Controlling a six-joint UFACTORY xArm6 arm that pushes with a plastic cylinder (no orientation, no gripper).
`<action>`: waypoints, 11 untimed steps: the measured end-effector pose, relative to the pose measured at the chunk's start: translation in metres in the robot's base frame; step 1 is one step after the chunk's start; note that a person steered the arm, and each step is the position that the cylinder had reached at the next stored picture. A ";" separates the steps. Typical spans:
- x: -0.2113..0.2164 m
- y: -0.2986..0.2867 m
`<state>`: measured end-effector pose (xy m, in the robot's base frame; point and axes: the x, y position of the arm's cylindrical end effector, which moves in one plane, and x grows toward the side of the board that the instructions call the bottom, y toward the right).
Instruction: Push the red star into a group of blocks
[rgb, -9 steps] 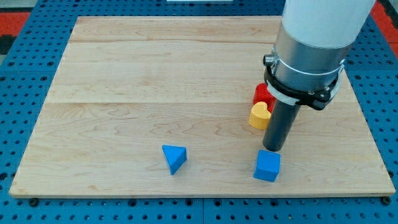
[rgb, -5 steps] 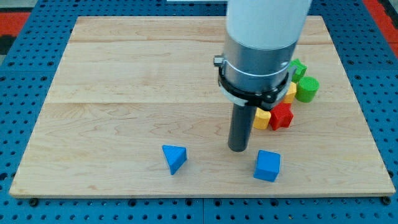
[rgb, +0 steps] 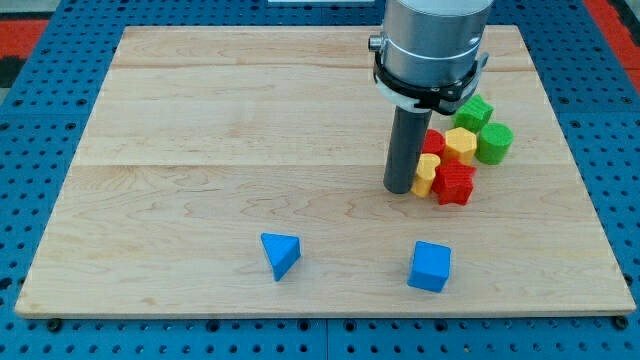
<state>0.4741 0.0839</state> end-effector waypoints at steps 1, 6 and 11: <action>-0.013 0.007; 0.049 0.052; -0.011 0.073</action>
<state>0.4632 0.1565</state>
